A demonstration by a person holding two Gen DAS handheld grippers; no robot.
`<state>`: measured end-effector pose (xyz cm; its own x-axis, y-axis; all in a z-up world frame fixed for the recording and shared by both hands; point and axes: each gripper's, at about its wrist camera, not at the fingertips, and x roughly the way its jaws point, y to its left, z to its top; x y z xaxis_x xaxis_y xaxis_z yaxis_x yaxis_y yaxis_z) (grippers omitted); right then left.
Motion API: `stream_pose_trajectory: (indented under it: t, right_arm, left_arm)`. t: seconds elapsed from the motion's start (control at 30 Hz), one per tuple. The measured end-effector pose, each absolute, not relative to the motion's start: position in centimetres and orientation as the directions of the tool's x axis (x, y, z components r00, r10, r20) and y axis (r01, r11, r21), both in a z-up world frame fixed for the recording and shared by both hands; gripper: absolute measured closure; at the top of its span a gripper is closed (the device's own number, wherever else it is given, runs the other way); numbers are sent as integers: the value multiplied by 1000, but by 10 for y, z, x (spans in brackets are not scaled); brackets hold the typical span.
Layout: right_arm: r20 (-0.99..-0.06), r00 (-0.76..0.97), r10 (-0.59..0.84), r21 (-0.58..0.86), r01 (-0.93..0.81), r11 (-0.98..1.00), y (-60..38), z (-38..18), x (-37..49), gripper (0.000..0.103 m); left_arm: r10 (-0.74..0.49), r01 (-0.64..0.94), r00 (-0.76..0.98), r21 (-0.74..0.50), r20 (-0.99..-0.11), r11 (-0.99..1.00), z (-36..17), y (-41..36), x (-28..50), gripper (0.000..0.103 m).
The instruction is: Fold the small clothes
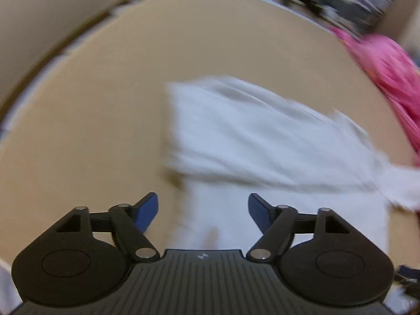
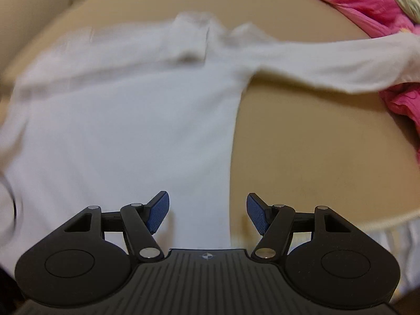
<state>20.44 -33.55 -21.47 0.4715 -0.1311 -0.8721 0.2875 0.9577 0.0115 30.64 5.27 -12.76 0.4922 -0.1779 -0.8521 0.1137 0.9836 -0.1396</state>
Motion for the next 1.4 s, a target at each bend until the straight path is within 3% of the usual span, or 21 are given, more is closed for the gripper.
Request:
stream_pose_trajectory:
  t: [0.17, 0.37, 0.43, 0.53, 0.73, 1.0, 1.23, 1.3, 1.33, 1.4]
  right_arm:
    - [-794, 597, -112, 163, 387, 908, -368, -205, 274, 36]
    - [-808, 581, -104, 275, 526, 805, -397, -228, 301, 36]
    - [-793, 596, -127, 307, 570, 762, -409, -230, 285, 36]
    - [-746, 625, -230, 341, 655, 674, -449, -220, 252, 36]
    - [-648, 628, -432, 475, 776, 416, -570, -195, 188, 35]
    - [-523, 635, -568, 581, 754, 308, -688, -174, 172, 29]
    - [-527, 692, -493, 619, 710, 335, -763, -192, 178, 25]
    - [-483, 736, -474, 617, 670, 413, -766, -189, 180, 64]
    - [-472, 740, -479, 601, 667, 439, -762, -182, 184, 88]
    - [-444, 739, -507, 565, 670, 482, -751, -165, 182, 94]
  left_arm:
    - [-90, 41, 487, -80, -869, 996, -130, 75, 366, 17]
    - [-138, 114, 388, -101, -911, 988, -175, 41, 395, 12]
    - [-64, 147, 354, -12, -933, 989, -202, 36, 397, 11]
    - [6, 157, 372, 70, -928, 985, -213, 28, 397, 1]
    - [39, 127, 420, 101, -907, 987, -177, 38, 372, 1]
    - [85, 65, 447, 127, -890, 990, -107, 44, 299, 1]
    - [108, 43, 416, 139, -903, 989, -70, 37, 253, 1]
    - [114, 61, 410, 152, -905, 987, -68, 27, 250, 1]
    - [112, 76, 417, 158, -902, 984, -68, 19, 251, 1]
    - [103, 107, 440, 165, -892, 980, -66, 8, 251, 1]
